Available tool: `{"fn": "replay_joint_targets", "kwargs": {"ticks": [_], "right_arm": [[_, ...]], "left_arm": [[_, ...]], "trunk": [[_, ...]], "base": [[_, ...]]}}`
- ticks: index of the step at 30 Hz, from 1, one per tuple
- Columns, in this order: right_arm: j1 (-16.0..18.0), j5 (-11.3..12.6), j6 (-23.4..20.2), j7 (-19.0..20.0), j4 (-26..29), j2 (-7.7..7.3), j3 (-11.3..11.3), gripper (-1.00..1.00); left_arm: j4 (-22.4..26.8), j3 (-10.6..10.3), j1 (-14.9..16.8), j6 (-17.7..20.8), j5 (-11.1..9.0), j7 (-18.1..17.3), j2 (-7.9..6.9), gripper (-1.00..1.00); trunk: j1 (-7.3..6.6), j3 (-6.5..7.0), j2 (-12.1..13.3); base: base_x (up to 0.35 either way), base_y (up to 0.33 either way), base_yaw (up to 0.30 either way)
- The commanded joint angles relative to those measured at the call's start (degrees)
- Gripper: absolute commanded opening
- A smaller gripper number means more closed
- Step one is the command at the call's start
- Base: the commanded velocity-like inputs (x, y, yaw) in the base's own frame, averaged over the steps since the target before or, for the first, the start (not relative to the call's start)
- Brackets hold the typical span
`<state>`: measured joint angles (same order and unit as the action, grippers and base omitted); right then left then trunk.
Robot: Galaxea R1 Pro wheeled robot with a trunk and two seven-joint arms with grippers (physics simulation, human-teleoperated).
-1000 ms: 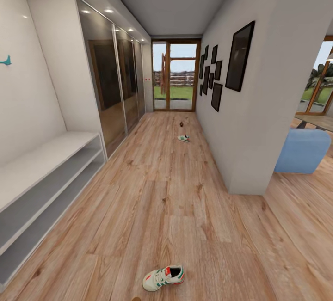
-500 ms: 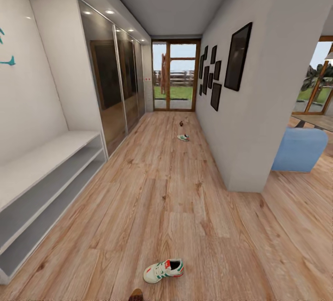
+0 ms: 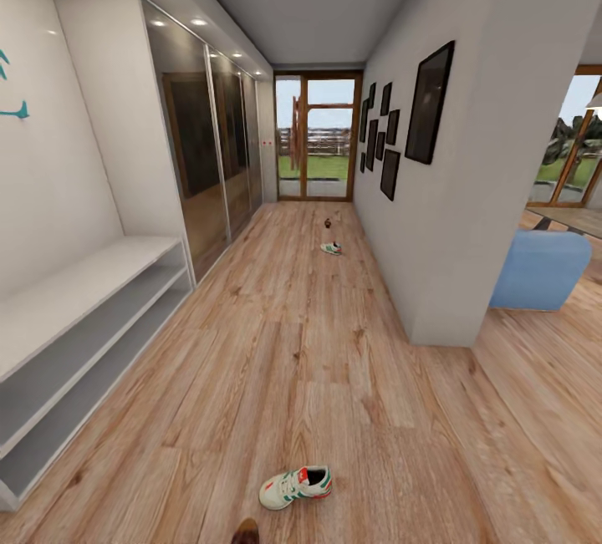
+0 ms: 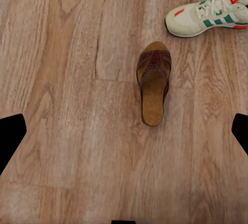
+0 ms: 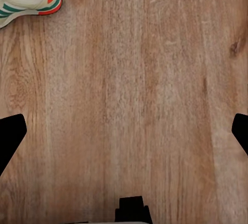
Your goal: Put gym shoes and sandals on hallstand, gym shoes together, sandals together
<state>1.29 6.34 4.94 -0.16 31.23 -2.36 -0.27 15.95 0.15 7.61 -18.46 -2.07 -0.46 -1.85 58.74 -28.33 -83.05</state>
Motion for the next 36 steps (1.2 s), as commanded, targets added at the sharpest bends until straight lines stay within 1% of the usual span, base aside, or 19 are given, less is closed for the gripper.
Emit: {"fn": "replay_joint_targets", "kwargs": {"ticks": [1, 6, 17, 23, 25, 26, 29, 32, 33, 35, 36], "right_arm": [[0.0, 0.6, 0.3, 0.0, 0.0, -0.01, 0.1, 1.00], [0.0, 0.6, 0.3, 0.0, 0.0, -0.29, 0.1, 1.00], [0.0, 0.6, 0.3, -0.1, 0.0, -0.61, 0.0, 1.00], [0.0, 0.7, 0.2, -0.1, 1.6, -0.67, -0.1, 1.00], [0.1, 0.7, 0.1, -0.1, 3.2, -0.72, -0.1, 1.00], [0.2, 0.6, 0.0, 0.0, 7.3, -0.76, -0.1, 1.00], [0.6, 0.6, -0.2, 0.2, 12.5, -0.78, -0.1, 1.00], [1.2, 0.6, -0.6, 0.2, 17.8, -0.79, -0.1, 1.00], [2.3, 0.1, -2.0, 0.2, 24.3, -0.80, 0.0, 1.00], [3.0, -0.4, -3.6, 0.2, 26.9, -0.80, 0.0, 1.00], [4.9, -1.0, -6.9, 0.1, 28.8, -0.77, 0.0, 1.00]], "left_arm": [[0.0, 0.0, 0.0, -0.2, -0.2, -0.1, 0.00, 1.00], [0.0, 0.0, 0.0, -0.2, -0.2, 0.0, 0.00, 1.00], [0.0, 0.0, 0.1, -0.1, -0.2, 0.3, 0.00, 1.00], [0.5, -0.1, 2.1, 0.7, -0.2, 0.1, -0.02, 1.00], [0.7, -0.1, 3.5, 0.9, -0.2, 0.0, -0.06, 1.00], [0.6, -0.1, 6.5, 1.2, -0.2, 0.0, -0.15, 1.00], [0.4, -0.3, 9.9, 2.0, -0.2, -0.1, -0.21, 1.00], [0.2, -0.4, 13.1, 3.9, -0.1, -0.1, -0.16, 1.00], [0.4, -0.5, 16.5, 8.2, 0.0, -0.3, -0.12, 1.00], [0.5, -0.5, 18.0, 10.5, -0.1, -0.4, -0.04, 1.00], [0.6, -0.6, 19.4, 12.8, 0.0, -0.8, 0.17, 1.00]], "trunk": [[-0.01, -0.06, 0.0], [-0.01, -0.06, 0.0], [-0.01, -0.06, 0.0], [-0.01, -0.06, 0.0], [-0.01, -0.06, 0.0], [-0.01, -0.06, 0.0], [-0.01, -0.06, 0.0], [-0.01, -0.06, 0.0], [-0.01, -0.06, 0.0], [-0.01, -0.06, 0.0], [-0.01, -0.06, 0.0]], "base": [[-0.086, -0.044, 0.000], [-0.131, -0.061, 0.000], [-0.020, -0.009, 0.000], [-0.001, -0.001, 0.000], [0.000, 0.000, 0.000], [0.000, 0.000, 0.000], [0.000, 0.000, 0.000], [0.000, 0.000, 0.000], [0.000, 0.000, 0.000], [0.000, 0.000, 0.000], [0.000, 0.000, 0.000]]}}
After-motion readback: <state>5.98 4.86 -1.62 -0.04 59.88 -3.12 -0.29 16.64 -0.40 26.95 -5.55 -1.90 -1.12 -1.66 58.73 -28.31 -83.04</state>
